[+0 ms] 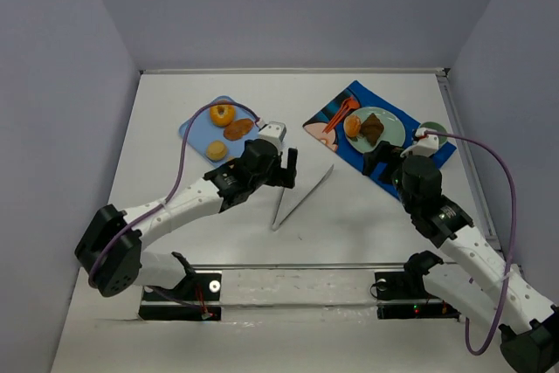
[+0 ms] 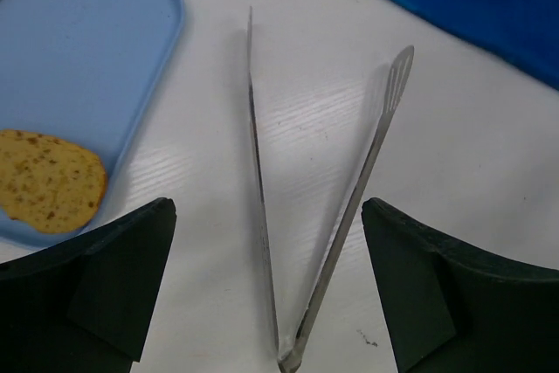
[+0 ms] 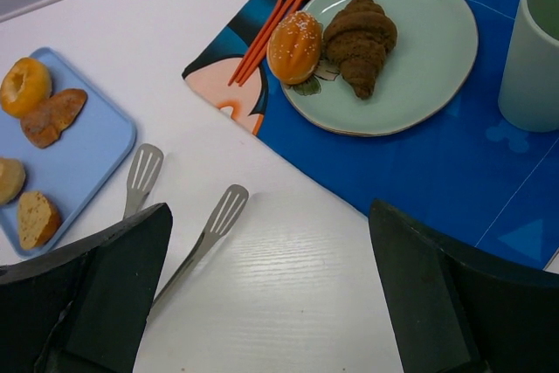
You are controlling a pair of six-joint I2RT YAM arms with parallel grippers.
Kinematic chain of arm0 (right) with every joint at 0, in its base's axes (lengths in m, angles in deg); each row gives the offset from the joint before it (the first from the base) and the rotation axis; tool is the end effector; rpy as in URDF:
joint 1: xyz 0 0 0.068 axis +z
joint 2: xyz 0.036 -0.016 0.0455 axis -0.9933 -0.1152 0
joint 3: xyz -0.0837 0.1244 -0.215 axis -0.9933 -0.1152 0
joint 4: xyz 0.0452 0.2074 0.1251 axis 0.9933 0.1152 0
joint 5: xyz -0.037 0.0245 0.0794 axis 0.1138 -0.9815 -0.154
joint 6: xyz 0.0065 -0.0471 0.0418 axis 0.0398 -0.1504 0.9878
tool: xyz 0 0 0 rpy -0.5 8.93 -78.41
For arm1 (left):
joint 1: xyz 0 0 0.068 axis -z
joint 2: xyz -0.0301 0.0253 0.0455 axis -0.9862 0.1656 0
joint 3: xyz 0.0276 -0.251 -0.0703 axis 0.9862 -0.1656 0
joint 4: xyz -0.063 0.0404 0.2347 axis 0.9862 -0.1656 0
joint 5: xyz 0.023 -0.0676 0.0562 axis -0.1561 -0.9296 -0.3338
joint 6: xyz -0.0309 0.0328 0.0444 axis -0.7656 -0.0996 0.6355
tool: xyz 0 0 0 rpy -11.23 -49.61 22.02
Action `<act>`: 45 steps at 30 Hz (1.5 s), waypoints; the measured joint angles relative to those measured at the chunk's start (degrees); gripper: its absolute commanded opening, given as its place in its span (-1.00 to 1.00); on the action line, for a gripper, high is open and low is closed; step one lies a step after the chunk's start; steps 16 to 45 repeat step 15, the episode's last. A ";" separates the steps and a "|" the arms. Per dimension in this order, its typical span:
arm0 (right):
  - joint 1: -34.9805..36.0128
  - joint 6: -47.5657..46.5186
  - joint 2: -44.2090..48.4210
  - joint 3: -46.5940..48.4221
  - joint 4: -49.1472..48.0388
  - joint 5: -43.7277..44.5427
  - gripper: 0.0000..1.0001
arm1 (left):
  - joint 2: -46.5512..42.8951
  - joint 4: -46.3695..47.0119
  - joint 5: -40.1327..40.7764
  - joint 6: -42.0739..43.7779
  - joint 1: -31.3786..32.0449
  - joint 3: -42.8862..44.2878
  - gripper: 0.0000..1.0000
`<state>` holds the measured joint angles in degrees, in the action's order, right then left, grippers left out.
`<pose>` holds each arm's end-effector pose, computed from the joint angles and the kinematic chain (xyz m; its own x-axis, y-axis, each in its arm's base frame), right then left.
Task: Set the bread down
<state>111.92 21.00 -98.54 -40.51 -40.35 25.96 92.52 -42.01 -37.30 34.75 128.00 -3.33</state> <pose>0.1622 0.0650 0.2786 -0.2751 0.3024 -0.9126 0.0401 0.9520 0.3033 0.2077 -0.2140 0.2483 -0.5152 0.0590 -0.8550 0.4703 0.8535 -0.2245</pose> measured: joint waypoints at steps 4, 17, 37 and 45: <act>0.00 -0.04 0.07 0.00 -0.02 0.28 0.99 | -3.19 -0.87 6.71 -1.55 -0.07 1.36 0.98; 0.00 -1.33 0.57 0.00 0.00 3.10 0.99 | -3.93 2.12 9.70 -3.67 -10.36 2.32 0.98; 0.00 -1.33 0.57 0.00 0.00 3.10 0.99 | -3.93 2.12 9.70 -3.67 -10.36 2.32 0.98; 0.00 -1.33 0.57 0.00 0.00 3.10 0.99 | -3.93 2.12 9.70 -3.67 -10.36 2.32 0.98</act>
